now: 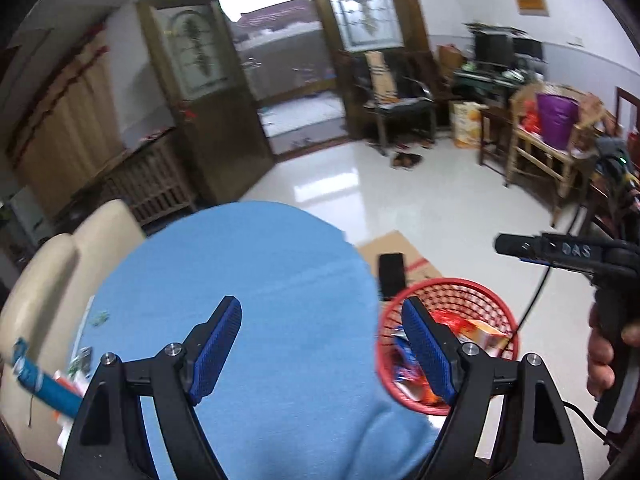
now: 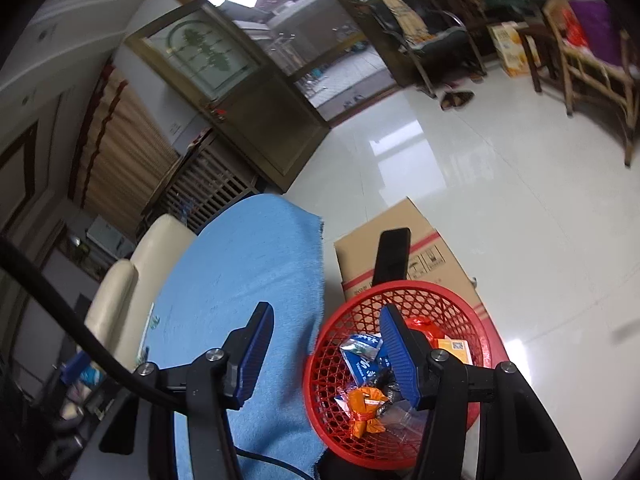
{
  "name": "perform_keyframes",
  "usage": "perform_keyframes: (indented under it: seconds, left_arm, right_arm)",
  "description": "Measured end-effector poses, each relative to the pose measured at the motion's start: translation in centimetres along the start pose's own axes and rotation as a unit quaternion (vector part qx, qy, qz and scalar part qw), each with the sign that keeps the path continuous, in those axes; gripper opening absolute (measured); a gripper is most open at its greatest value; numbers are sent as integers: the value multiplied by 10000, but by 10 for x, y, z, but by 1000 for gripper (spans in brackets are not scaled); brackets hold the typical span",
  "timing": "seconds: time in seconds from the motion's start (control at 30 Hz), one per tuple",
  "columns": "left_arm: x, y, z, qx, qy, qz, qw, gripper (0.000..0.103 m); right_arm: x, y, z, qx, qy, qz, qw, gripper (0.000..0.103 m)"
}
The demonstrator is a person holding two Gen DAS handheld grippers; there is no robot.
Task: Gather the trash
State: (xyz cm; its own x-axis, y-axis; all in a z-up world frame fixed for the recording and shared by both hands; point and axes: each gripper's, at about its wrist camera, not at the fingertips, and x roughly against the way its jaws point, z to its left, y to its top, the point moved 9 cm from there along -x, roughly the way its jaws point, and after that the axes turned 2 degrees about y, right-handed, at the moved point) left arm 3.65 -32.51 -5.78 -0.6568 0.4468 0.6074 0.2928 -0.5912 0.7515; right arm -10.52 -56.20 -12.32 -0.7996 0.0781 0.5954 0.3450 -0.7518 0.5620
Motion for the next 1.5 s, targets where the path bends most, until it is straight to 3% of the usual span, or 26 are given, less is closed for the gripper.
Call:
perform_keyframes:
  seconds: [0.13,0.27,0.47,0.67,0.77,0.87,1.07,1.5]
  left_arm:
    - [9,-2,23,293,110,-28,9995,83]
    - [21,-7,51,497,539,-164,9972,83]
    - [34,-18,81,695,901,-195,9933,83]
    - [57,-32,118,1001,1298,-322,9860,84]
    - [68,-43,142,1228,1577,-338,9792,92]
    - [76,-52,160,1395,1765,-345,9738,93]
    - [88,-80,195,1780,1963,-241,9639,93]
    - [116,-120,233,2130,2179,-221,9522,93]
  right_arm:
    - [6,-3,27,408,-76,-51,9991,59]
    - [13,-9,58,900,-161,-128,9957,59]
    - [16,-28,108,1577,-54,-166,9873,59]
    - [11,-53,160,2034,234,-62,9788,59]
    - [6,-68,184,2263,349,19,9734,59]
    - [-1,-81,205,2405,433,83,9696,59]
    - [-14,-105,239,2642,531,237,9627,59]
    - [-16,-137,295,3056,629,254,9497,59]
